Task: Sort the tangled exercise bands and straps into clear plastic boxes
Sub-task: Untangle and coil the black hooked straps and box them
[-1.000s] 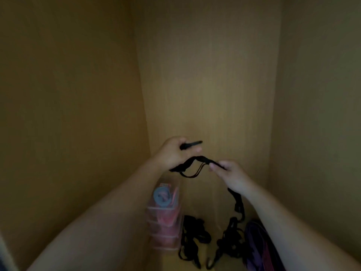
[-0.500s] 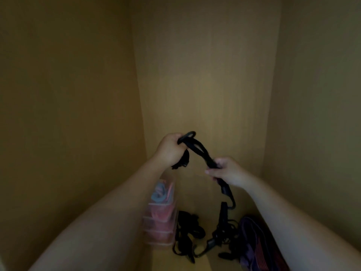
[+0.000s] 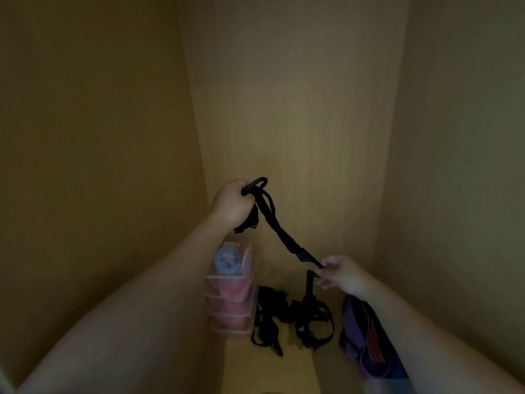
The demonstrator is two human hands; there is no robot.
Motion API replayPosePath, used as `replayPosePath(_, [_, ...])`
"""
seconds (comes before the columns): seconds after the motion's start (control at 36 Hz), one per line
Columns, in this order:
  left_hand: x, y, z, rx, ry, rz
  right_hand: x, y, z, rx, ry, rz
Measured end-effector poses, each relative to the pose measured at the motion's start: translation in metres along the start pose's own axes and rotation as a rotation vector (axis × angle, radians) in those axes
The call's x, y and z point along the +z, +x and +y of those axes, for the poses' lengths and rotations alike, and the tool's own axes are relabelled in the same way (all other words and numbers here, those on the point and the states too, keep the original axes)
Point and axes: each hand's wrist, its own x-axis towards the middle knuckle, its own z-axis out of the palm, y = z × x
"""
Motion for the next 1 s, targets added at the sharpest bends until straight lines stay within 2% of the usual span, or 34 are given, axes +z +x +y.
replayPosePath(0.14, [0.005,-0.004,-0.009,0.001,0.004,0.002,-0.005,0.003,0.001,-0.046,-0.118,0.125])
replayPosePath(0.42, [0.005,-0.006,-0.011,0.013,-0.002,-0.028,-0.009,0.009,-0.008,0.043,-0.38,0.116])
replayPosePath(0.64, [0.007,-0.007,-0.011,0.015,-0.039,-0.015,-0.015,0.002,-0.012,0.067,-0.262,0.125])
replayPosePath(0.92, [0.005,-0.013,0.003,-0.004,-0.278,-0.146,-0.033,0.014,-0.036,0.121,-0.4,0.203])
replayPosePath(1.0, [0.004,-0.015,0.011,0.006,-0.439,-0.176,-0.035,0.013,-0.043,0.128,-0.398,0.191])
